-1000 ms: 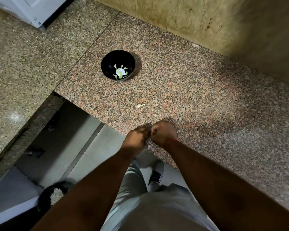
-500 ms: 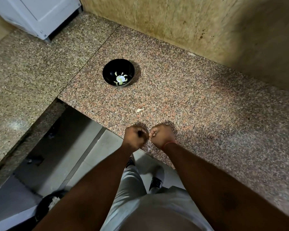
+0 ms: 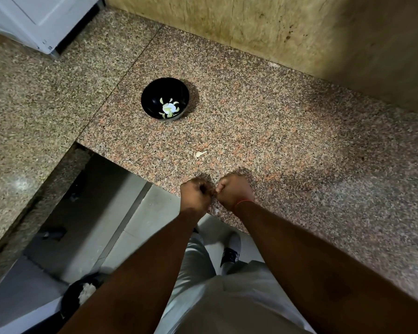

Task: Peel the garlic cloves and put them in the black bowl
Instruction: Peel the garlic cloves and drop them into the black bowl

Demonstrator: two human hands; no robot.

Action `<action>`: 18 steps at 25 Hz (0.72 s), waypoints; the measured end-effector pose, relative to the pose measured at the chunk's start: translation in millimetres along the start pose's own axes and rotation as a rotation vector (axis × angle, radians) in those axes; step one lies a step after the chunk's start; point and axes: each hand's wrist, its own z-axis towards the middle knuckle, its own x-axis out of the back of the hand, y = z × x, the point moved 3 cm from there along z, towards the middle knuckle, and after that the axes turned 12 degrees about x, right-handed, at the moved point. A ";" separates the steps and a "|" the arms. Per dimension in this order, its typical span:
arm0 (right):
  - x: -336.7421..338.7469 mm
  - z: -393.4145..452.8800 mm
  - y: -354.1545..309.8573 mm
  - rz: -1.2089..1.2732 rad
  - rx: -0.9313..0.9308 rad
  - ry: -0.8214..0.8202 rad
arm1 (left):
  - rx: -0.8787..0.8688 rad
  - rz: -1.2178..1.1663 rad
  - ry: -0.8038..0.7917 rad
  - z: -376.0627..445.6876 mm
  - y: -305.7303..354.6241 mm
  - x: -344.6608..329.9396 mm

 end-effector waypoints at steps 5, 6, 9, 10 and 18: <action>-1.4 2.4 0.7 -0.015 -0.033 -0.008 | 0.088 0.004 -0.006 8.5 -0.6 -5.0; -1.6 2.4 -0.2 -0.030 -0.023 -0.014 | 0.097 0.003 -0.021 9.5 -2.0 -5.4; -1.9 2.3 4.9 0.008 0.000 -0.009 | 0.052 -0.025 -0.072 10.9 -10.6 -4.3; -1.5 0.8 7.1 0.042 0.011 -0.018 | 0.039 -0.067 -0.095 8.3 -12.7 -1.7; 10.4 -7.2 8.7 0.308 0.000 -0.014 | 0.141 -0.383 -0.315 1.7 -18.9 5.1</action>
